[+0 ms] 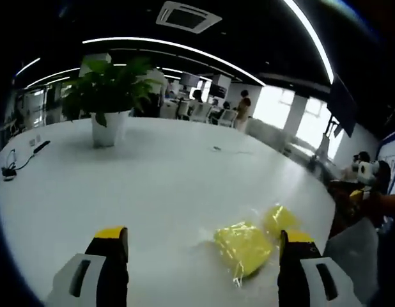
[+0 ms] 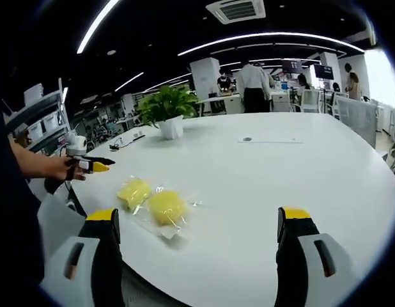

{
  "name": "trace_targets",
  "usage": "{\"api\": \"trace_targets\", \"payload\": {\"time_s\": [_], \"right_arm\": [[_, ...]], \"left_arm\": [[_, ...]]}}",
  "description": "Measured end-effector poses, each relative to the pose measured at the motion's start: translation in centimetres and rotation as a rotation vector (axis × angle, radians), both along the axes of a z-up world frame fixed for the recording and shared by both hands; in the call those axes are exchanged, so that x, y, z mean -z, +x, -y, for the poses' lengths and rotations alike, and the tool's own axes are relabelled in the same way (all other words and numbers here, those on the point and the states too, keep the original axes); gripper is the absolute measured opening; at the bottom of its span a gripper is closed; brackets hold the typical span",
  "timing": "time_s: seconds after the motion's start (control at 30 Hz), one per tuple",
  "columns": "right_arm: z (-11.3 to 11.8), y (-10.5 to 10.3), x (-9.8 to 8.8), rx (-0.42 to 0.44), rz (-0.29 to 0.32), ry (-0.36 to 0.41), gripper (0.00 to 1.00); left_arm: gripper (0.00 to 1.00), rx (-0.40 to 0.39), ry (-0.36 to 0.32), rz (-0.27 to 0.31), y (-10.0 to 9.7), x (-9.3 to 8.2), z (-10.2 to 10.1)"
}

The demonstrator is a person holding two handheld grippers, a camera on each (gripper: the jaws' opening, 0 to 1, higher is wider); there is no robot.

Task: Compare the silicone blocks by pressing each to a similar depth, holding the contact briefly, and releasing to observe deformation and rebound differences across the visible hardness samples.

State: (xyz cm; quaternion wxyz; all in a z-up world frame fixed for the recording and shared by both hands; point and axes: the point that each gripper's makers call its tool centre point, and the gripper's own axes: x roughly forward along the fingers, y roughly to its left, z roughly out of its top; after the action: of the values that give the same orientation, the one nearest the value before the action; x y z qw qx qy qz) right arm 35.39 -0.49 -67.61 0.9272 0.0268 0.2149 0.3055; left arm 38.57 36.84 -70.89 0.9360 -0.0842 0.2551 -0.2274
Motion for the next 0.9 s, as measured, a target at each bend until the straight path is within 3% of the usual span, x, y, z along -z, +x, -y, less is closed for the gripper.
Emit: {"api": "trace_targets", "payload": {"time_s": [0.07,0.3,0.53,0.9], "right_arm": [[-0.1,0.0,0.6,-0.022,-0.009,-0.033,0.96],[-0.8,-0.1,1.4,-0.063,-0.033,-0.036,0.96],[-0.9,0.1,2.2,-0.067,-0.066,-0.035,0.96],[-0.7,0.2,2.6,-0.068,-0.064,-0.033,0.96]], "left_arm": [[1.00,-0.001,-0.012,-0.004,-0.9,-0.2,0.0],[1.00,-0.023,-0.003,0.024,-3.9,-1.5,-1.1],[1.00,-0.035,0.007,0.025,-4.5,-2.0,-1.7],[1.00,-0.003,0.000,0.018,-4.4,-3.2,-0.1]]}}
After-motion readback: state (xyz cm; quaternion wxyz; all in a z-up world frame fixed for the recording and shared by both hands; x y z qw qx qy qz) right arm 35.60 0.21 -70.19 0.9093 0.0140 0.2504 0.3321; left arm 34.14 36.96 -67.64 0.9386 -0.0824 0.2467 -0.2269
